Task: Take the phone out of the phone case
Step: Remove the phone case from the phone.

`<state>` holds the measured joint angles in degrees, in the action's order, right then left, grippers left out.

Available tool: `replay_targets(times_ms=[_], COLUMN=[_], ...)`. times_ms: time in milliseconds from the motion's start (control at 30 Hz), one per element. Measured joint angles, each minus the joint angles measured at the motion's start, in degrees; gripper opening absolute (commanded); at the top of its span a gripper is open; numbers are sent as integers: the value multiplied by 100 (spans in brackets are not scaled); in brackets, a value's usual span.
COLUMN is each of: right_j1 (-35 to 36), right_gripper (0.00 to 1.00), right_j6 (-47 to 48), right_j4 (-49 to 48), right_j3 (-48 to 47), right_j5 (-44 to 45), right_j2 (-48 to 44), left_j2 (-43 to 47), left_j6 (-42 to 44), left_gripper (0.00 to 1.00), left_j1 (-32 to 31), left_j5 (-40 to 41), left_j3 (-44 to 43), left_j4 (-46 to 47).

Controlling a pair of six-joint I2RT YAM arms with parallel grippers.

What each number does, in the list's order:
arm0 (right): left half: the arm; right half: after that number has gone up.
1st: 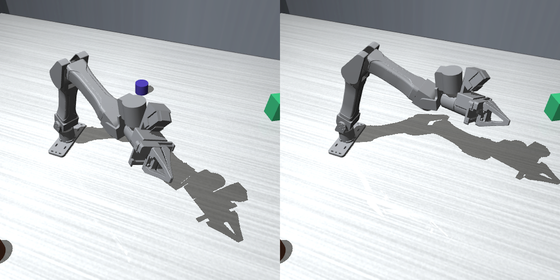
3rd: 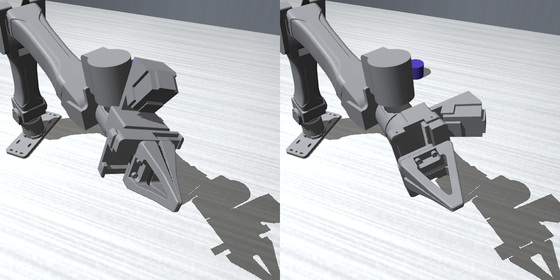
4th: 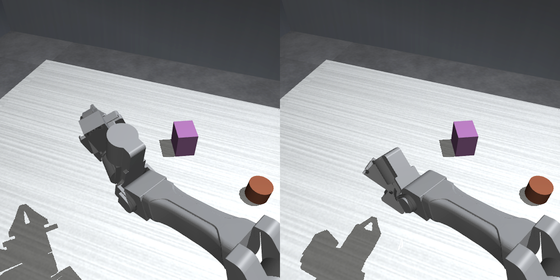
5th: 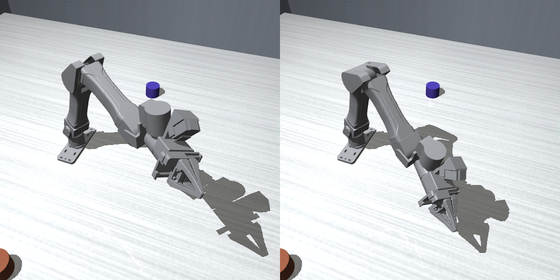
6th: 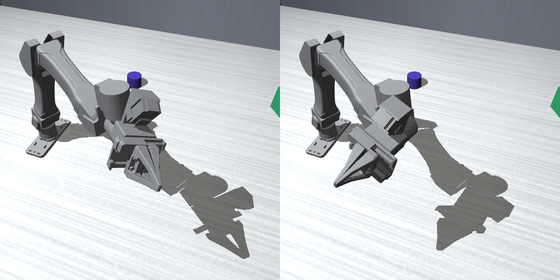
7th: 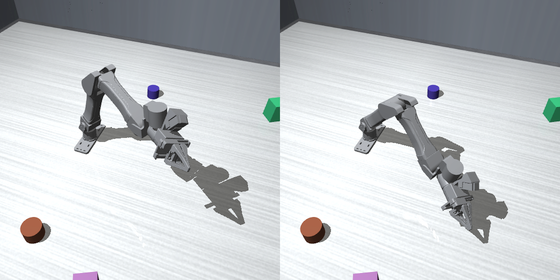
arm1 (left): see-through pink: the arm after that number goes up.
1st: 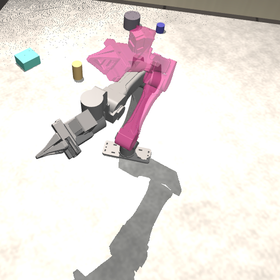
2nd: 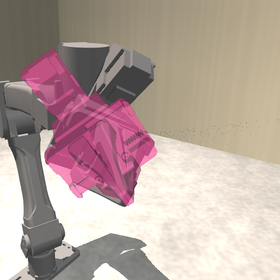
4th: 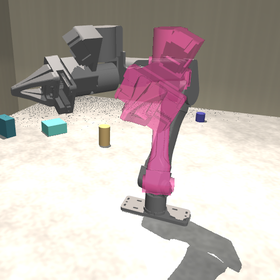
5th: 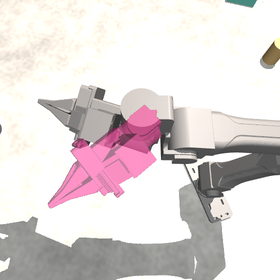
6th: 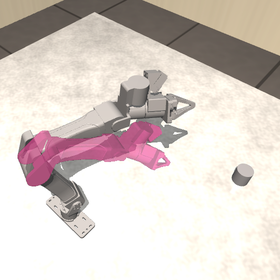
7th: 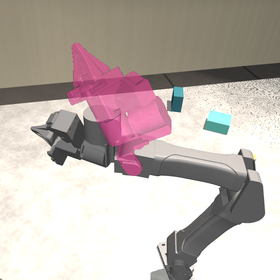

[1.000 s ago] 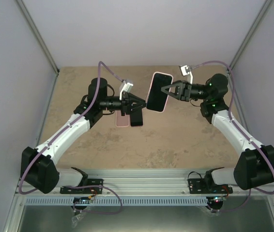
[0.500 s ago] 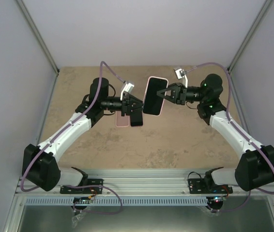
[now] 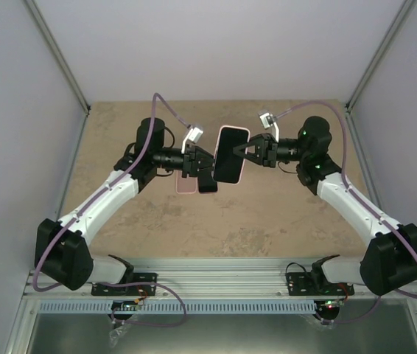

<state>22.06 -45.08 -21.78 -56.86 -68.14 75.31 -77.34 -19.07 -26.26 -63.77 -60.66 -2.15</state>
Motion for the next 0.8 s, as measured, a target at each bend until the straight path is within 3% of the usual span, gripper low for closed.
replay_targets(times_ms=[500, 567, 667, 800], right_j1=[94, 94, 90, 72], right_gripper=[2, 9, 31, 52], right_j6=[-33, -50, -48, 162], right_j4=[138, 157, 271, 599], right_j3=[13, 9, -9, -22], right_j5=[-4, -4, 24, -46], right_j2=[37, 39, 42, 105], left_j2=[31, 37, 37, 37], left_j6=[-1412, -1574, -1790, -2159], left_gripper=[0, 0, 0, 0], left_j1=[72, 74, 76, 83], left_j5=[-564, -577, -557, -323], left_j3=[673, 758, 852, 855], left_j4=[1937, 2166, 2363, 2542])
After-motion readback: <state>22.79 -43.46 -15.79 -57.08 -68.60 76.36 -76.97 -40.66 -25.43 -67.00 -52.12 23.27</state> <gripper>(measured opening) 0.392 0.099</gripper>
